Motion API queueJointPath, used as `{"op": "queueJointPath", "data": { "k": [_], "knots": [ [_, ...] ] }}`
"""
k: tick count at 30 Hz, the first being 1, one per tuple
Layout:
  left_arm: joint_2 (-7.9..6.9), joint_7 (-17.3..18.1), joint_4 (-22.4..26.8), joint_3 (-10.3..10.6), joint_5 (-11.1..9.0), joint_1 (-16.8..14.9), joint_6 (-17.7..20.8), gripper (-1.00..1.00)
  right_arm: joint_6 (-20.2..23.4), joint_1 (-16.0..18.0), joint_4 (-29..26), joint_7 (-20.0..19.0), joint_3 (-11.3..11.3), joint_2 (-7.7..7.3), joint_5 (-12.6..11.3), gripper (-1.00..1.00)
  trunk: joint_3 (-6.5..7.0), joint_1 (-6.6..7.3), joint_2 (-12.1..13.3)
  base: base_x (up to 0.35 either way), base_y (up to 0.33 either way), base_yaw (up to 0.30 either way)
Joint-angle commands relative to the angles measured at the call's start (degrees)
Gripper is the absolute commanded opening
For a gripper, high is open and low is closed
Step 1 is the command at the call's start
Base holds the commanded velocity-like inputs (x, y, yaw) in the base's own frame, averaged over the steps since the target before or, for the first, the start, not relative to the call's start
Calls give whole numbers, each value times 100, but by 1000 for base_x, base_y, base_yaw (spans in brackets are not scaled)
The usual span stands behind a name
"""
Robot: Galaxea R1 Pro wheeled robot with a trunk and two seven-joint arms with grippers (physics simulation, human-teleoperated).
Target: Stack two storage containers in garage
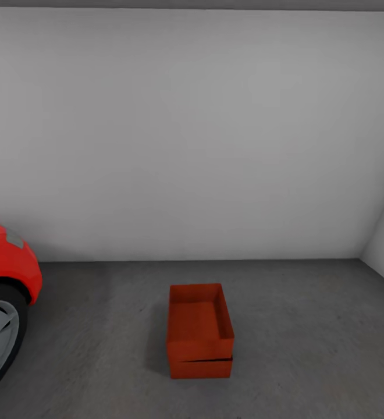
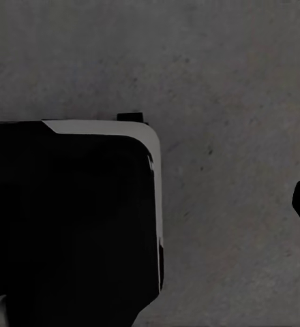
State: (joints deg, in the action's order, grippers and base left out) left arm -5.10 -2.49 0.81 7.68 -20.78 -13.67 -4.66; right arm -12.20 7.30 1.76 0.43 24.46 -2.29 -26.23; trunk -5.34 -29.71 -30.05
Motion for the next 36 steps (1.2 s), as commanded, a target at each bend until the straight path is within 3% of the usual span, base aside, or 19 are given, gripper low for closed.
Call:
{"op": "queueJointPath", "data": {
  "k": [1, 19, 27, 36],
  "knots": [
    [0, -15, -2, 47, -40, -4, -15, 100, -32, 8, 17, 19, 47, 5, -38, 100, -1, -2, -9, 0, 0, 0],
    [5, 13, -53, 49, -68, 12, 4, 100, -55, -10, 17, 64, 50, 7, -40, 100, 166, -2, -9, 0, 0, 0],
    [-15, 540, -71, 47, -98, 266, 26, 100, -54, -10, 17, 63, 50, 9, -40, 100, 240, -2, -9, 0, 0, 0],
    [-6, 576, -67, 50, -93, 277, -54, 100, -54, -10, 17, 63, 50, 3, -40, 100, 323, -2, -9, 0, 0, 0]
  ]
}}
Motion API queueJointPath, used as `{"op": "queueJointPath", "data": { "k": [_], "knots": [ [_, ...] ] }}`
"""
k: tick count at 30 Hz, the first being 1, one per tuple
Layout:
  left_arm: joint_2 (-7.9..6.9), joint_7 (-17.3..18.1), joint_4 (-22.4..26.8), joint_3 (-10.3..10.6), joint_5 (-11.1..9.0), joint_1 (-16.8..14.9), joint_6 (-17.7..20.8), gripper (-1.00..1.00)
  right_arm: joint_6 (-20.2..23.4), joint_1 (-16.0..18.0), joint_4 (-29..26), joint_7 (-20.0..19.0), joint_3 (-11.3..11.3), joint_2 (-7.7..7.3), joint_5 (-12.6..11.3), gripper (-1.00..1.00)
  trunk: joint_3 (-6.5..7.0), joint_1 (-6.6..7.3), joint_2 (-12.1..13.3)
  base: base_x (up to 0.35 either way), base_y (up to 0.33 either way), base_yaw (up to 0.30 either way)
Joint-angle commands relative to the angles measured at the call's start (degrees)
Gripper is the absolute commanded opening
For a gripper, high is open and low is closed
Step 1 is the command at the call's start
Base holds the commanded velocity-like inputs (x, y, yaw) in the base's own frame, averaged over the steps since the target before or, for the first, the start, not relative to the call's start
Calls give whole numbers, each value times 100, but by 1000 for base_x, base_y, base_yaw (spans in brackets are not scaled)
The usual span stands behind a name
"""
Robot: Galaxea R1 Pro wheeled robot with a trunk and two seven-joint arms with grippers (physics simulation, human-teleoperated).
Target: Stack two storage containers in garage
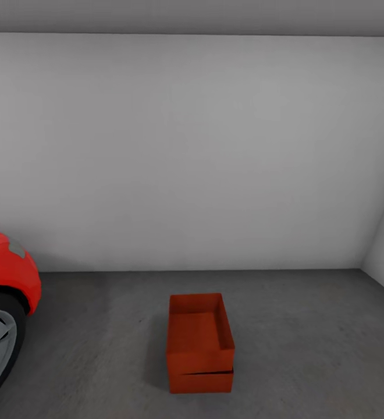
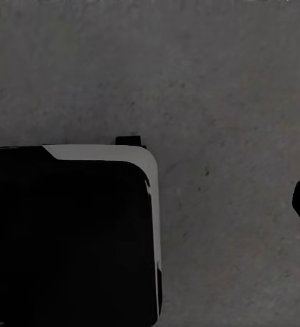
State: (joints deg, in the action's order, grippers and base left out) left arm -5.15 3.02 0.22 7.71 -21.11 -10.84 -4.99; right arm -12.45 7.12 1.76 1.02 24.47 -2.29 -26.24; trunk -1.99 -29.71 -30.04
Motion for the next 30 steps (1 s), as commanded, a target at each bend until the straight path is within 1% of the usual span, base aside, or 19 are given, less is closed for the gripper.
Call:
{"op": "queueJointPath", "data": {
  "k": [1, 4, 8, 30],
  "knots": [
    [0, 24, -8, 49, -53, -6, -49, 100, -29, 8, 18, 3, 49, 3, -39, 100, -2, -3, -10, 0, 0, 0],
    [-3, 24, 3, 53, -19, -6, -178, 100, -29, 8, 18, 3, 49, 4, -39, 100, 26, -3, -10, 0, 0, 0],
    [-2, 23, 40, 45, -1, -5, -241, 100, -29, 8, 18, 3, 48, 4, -39, 100, 63, -3, -10, 0, 0, 0],
    [-4, 23, 57, 29, -2, -5, -257, 100, -38, 8, 18, 3, 49, 25, -39, 100, 267, -3, -10, 0, 0, 0]
  ]
}}
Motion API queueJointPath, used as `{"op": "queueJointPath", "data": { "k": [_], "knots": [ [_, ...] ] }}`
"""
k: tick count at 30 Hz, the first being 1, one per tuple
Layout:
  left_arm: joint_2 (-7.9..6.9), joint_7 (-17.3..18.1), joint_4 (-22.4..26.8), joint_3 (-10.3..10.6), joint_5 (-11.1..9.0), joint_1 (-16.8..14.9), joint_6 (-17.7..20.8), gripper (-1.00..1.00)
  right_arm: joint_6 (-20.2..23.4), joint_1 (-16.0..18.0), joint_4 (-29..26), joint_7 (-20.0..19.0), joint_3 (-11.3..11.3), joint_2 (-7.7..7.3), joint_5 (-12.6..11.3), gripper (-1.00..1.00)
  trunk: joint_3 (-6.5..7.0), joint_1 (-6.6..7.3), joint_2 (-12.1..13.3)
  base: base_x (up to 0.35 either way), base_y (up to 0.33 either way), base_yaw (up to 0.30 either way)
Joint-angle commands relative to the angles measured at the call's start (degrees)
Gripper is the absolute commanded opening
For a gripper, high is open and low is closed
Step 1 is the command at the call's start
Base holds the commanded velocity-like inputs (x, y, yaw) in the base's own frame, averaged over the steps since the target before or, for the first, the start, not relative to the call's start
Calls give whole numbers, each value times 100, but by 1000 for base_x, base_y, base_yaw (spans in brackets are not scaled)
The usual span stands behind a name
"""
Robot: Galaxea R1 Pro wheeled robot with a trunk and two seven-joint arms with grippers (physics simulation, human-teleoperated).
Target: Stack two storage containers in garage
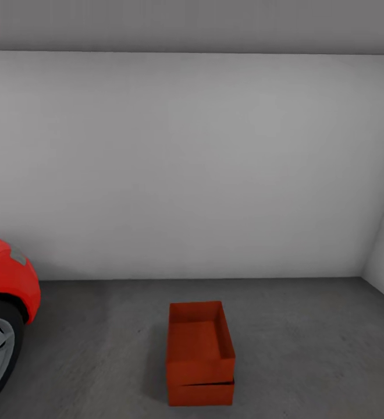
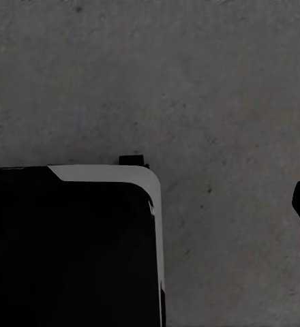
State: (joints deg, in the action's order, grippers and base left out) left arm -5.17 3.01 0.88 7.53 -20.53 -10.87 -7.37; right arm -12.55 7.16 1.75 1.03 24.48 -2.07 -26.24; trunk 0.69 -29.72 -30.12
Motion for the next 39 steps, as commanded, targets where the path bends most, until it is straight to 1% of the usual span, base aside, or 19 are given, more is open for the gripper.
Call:
{"op": "queueJointPath", "data": {
  "k": [1, 33, 39],
  "knots": [
    [-1, 24, -9, 47, -60, -2, -19, 100, -28, 5, 18, 3, 48, 4, -39, 100, 8, -2, -2, 0, 0, 0],
    [0, 24, -9, 47, -76, -2, -19, 100, -20, 5, 18, 3, 48, 14, -39, 100, 304, -2, -2, 0, 0, 0],
    [-1, 24, -9, 47, -77, -2, -19, 100, -13, 5, 18, 3, 48, 7, -39, 100, 335, -2, -2, 0, 0, 0]
  ]
}}
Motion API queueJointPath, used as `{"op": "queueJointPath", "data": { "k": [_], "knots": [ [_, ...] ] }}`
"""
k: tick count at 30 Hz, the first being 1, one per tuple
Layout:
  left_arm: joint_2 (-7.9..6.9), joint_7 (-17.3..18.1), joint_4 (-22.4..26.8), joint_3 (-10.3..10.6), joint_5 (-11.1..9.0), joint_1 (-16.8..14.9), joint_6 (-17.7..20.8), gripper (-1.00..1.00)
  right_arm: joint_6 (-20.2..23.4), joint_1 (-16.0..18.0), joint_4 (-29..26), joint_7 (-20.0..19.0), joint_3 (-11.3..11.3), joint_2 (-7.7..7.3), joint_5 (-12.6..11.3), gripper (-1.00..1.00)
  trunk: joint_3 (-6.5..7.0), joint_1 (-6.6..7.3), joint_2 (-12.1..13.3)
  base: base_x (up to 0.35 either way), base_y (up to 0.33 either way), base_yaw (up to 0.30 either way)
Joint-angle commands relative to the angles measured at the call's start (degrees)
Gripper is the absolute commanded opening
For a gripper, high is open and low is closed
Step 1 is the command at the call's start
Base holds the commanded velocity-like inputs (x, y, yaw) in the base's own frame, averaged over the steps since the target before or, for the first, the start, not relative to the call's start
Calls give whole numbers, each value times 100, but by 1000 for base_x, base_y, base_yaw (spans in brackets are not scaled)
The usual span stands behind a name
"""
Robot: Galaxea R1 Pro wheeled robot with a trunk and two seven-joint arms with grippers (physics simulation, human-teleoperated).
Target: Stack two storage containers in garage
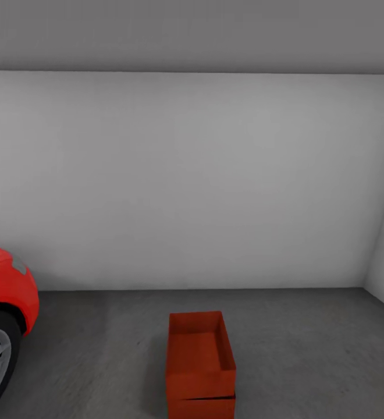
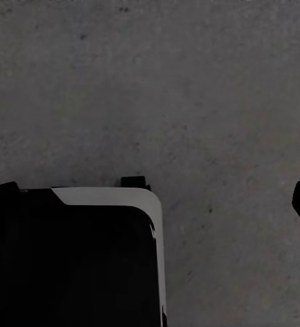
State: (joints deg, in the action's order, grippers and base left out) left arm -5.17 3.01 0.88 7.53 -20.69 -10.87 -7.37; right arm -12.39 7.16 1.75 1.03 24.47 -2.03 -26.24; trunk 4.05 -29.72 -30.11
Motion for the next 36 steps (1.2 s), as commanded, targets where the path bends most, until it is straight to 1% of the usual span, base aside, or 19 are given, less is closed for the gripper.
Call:
{"op": "queueJointPath", "data": {
  "k": [1, 5, 13, 23, 36],
  "knots": [
    [0, 24, -9, 47, -61, -3, -19, 100, -23, 5, 18, 3, 49, -1, -39, 100, 0, -2, -3, 0, 0, 0],
    [0, 24, -8, 47, -61, -3, -19, 100, 2, 5, 17, 1, 55, -22, -17, 100, 2, -2, -3, 0, 0, 0],
    [-1, 24, -9, 47, -59, -3, -19, 100, 7, 5, 18, -22, 98, -13, 27, 100, 3, -2, -3, 0, 0, 0],
    [-1, 24, -9, 47, -60, -3, -19, 100, 7, 5, 18, -3, 101, 13, 24, 100, 3, -2, -3, 0, 0, 0],
    [-1, 24, -9, 47, -61, -3, -19, 100, 9, 5, 16, 3, 101, 18, 23, 100, 41, -2, -3, 0, 0, 0]
  ]
}}
